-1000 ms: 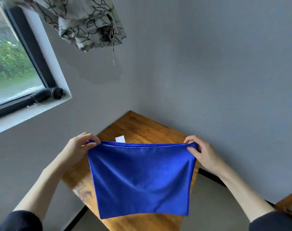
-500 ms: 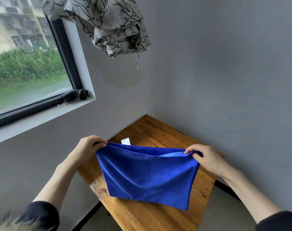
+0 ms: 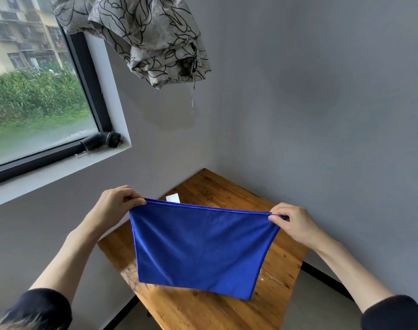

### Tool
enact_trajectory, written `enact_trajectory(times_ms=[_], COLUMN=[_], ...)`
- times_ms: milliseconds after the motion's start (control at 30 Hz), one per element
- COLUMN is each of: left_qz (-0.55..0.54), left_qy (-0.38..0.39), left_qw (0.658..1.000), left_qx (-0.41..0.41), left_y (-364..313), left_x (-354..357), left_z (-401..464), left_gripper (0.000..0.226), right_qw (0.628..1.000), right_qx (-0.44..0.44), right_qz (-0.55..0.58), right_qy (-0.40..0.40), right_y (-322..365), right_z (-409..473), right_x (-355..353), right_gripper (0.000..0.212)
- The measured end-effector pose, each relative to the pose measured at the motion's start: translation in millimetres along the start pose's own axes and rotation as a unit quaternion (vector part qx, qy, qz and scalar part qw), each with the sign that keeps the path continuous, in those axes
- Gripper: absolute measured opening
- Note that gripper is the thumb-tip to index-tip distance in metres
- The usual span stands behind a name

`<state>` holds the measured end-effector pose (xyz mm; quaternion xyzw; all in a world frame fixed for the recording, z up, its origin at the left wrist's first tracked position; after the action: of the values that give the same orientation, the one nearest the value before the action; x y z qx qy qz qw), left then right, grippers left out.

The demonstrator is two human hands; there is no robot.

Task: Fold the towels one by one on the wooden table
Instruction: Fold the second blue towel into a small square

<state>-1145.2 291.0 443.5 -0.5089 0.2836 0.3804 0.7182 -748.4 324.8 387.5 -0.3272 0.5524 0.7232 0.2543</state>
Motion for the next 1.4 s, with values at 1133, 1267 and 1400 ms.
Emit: enact_trajectory(times_ms=[1133,1267,1400], left_qz=[-0.088,-0.093,-0.009], left_qy=[-0.054,-0.039,-0.004], left_qw=[0.994,0.995,1.0], left_qx=[0.027,0.022,0.022], left_y=[-22.5,-14.8,-9.5], left_x=[-7.7,-1.4,14.8], left_z=[-1.1,-1.8,7.0], left_gripper=[0.02,0.023,0.018], right_qw=[0.744,0.79,0.858], right_qx=[0.184,0.19,0.206], right_qz=[0.64,0.581,0.47], right_qy=[-0.051,-0.045,-0.023], right_y=[-22.7,-32.2,-40.0], right_z=[1.9,10.1,22.9], right_x=[-24.3,-20.5,-17.0], right_gripper=[0.022,0.029,0.021])
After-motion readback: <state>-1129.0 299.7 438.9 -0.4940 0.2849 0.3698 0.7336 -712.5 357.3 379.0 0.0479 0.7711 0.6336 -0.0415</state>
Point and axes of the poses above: each hand's wrist, its own z-axis towards the middle knuckle, its own x-axis out of the palm, y = z × x, the point moved 10 cm from there along z, towards the middle knuckle, and after that the axes turned 5 degrees about x, right-handed, at the moved point
